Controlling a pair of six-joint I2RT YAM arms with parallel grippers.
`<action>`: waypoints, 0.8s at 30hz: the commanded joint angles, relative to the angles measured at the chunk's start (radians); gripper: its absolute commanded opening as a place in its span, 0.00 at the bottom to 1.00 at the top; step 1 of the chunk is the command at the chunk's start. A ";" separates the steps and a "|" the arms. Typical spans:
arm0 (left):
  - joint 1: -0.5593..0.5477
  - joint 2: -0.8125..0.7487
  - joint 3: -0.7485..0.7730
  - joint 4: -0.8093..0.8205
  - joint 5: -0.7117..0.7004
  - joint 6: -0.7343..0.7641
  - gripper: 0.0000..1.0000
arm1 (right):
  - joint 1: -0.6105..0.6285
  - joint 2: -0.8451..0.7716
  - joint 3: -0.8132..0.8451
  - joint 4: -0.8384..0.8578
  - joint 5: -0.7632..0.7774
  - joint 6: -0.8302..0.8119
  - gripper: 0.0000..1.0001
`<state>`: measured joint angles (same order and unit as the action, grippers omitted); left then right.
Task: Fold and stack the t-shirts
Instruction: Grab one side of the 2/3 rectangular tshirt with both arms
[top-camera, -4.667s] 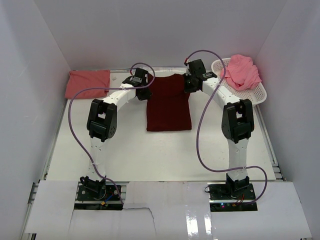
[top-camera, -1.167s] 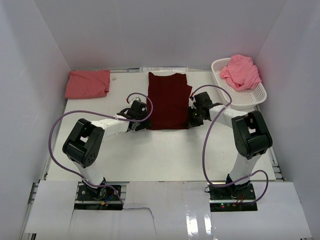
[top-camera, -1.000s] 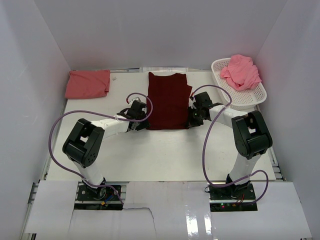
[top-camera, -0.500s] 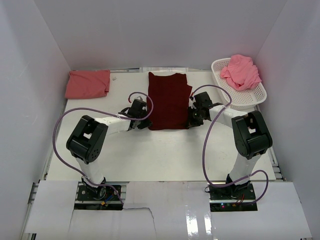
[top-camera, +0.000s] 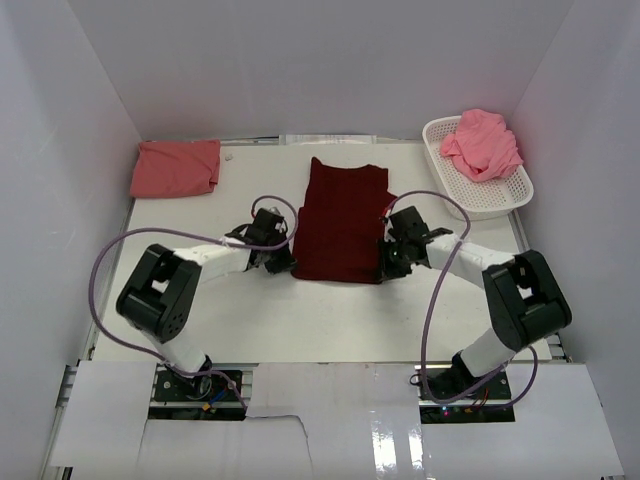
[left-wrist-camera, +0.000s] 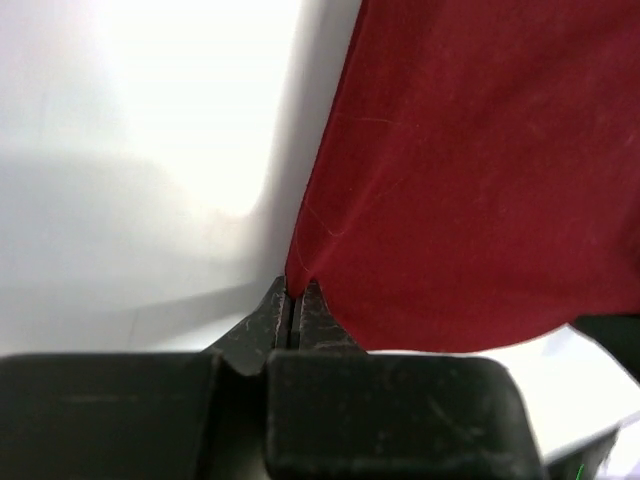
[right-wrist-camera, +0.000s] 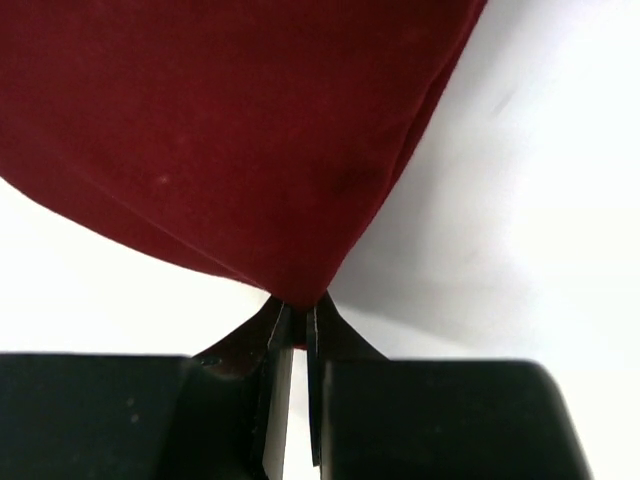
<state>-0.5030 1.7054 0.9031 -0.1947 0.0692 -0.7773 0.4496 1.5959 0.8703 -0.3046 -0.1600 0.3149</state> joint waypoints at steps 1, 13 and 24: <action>-0.046 -0.143 -0.137 -0.170 0.021 0.027 0.00 | 0.046 -0.094 -0.135 -0.091 0.008 0.058 0.08; -0.454 -0.415 -0.314 -0.281 0.009 -0.306 0.00 | 0.346 -0.609 -0.334 -0.356 -0.039 0.355 0.08; -0.487 -0.530 -0.018 -0.601 -0.190 -0.317 0.00 | 0.420 -0.699 -0.064 -0.609 0.103 0.368 0.08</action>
<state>-1.0039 1.2053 0.7448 -0.6903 -0.0097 -1.0992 0.8654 0.8875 0.6991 -0.8181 -0.1345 0.6785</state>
